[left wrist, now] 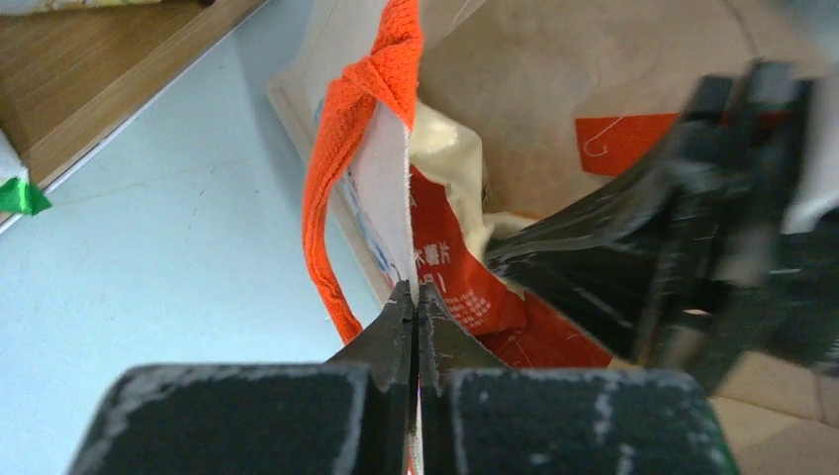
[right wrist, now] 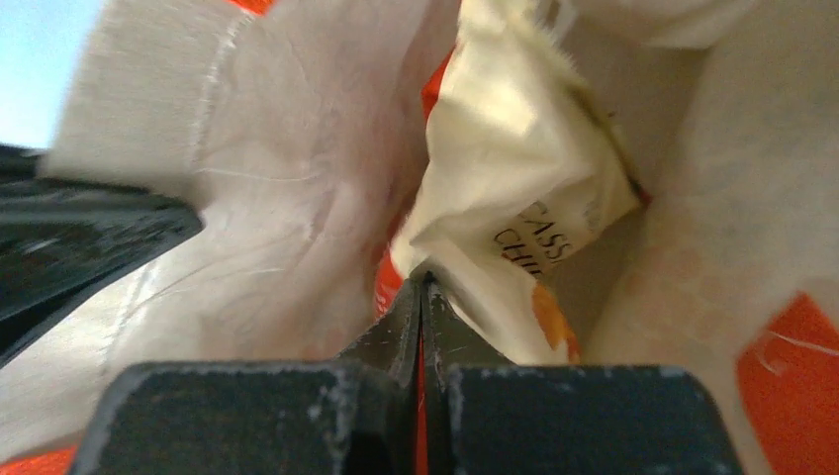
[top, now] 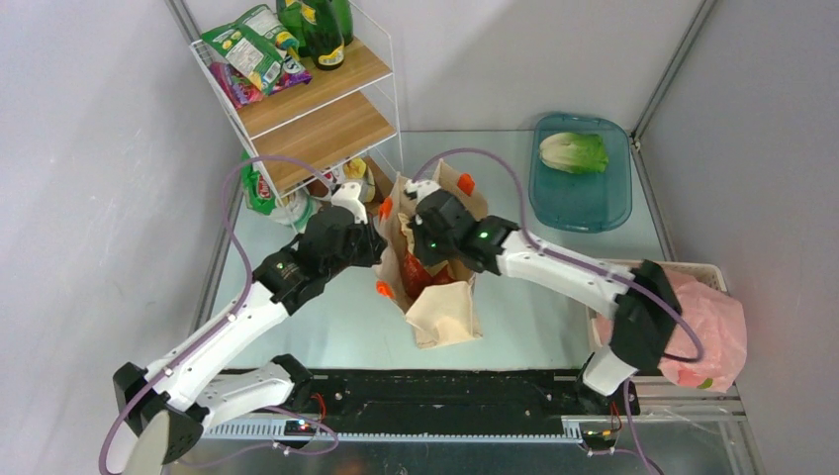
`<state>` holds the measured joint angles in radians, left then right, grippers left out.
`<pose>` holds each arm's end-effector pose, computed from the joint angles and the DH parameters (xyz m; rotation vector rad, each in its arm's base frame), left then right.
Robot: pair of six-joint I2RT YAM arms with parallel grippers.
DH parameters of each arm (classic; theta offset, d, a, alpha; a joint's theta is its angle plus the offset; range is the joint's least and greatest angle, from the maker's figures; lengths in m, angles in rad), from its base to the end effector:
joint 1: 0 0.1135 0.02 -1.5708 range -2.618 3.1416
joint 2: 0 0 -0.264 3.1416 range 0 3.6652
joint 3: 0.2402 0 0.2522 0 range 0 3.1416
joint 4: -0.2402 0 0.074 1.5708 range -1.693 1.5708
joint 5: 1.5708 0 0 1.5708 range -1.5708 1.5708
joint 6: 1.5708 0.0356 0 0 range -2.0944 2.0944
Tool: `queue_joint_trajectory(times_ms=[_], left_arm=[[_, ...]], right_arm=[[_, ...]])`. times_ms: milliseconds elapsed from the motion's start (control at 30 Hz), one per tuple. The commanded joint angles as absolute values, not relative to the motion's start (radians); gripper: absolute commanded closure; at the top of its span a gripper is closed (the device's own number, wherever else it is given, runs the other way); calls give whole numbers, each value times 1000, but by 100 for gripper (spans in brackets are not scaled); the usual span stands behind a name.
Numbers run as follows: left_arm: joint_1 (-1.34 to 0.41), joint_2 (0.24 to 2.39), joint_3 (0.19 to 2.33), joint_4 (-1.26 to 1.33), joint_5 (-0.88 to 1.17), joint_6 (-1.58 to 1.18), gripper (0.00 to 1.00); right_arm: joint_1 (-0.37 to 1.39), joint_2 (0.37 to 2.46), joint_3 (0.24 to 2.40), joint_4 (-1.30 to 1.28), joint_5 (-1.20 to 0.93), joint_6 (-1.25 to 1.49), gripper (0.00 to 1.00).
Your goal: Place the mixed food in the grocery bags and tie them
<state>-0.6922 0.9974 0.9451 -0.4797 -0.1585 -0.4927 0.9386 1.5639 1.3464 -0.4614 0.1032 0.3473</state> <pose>0.1719 -0.1352 0.3270 0.1165 2.1399 -0.5425 0.2130 0.2846 0.3145 -0.6181 2.2252 0.5663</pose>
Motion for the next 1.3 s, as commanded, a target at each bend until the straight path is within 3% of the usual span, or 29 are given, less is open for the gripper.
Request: queue_joint_trajectory(times_ms=[0, 233, 400, 767, 1000, 1033, 1133, 1267], left_arm=[[-662, 968, 892, -478, -131, -508, 100], [-605, 924, 857, -467, -104, -529, 100], [-598, 850, 932, -474, -62, -542, 100], [-598, 837, 1019, -493, -30, -558, 100], [-598, 888, 987, -492, -40, -552, 100], [-598, 896, 983, -492, -38, -551, 100], [-597, 905, 976, -491, -30, -547, 100], [-598, 899, 954, -491, -32, -545, 100]], right_arm=[[973, 1709, 1421, -426, 95, 378, 100], [975, 1898, 1459, -516, 175, 427, 100], [953, 1913, 1532, -647, 280, 405, 100], [908, 1888, 1515, -816, 482, 393, 100], [931, 1731, 1506, -751, 394, 354, 100], [939, 1708, 1515, -733, 361, 341, 98], [938, 1604, 1541, -715, 265, 322, 81], [899, 1510, 1578, -726, 206, 310, 70]])
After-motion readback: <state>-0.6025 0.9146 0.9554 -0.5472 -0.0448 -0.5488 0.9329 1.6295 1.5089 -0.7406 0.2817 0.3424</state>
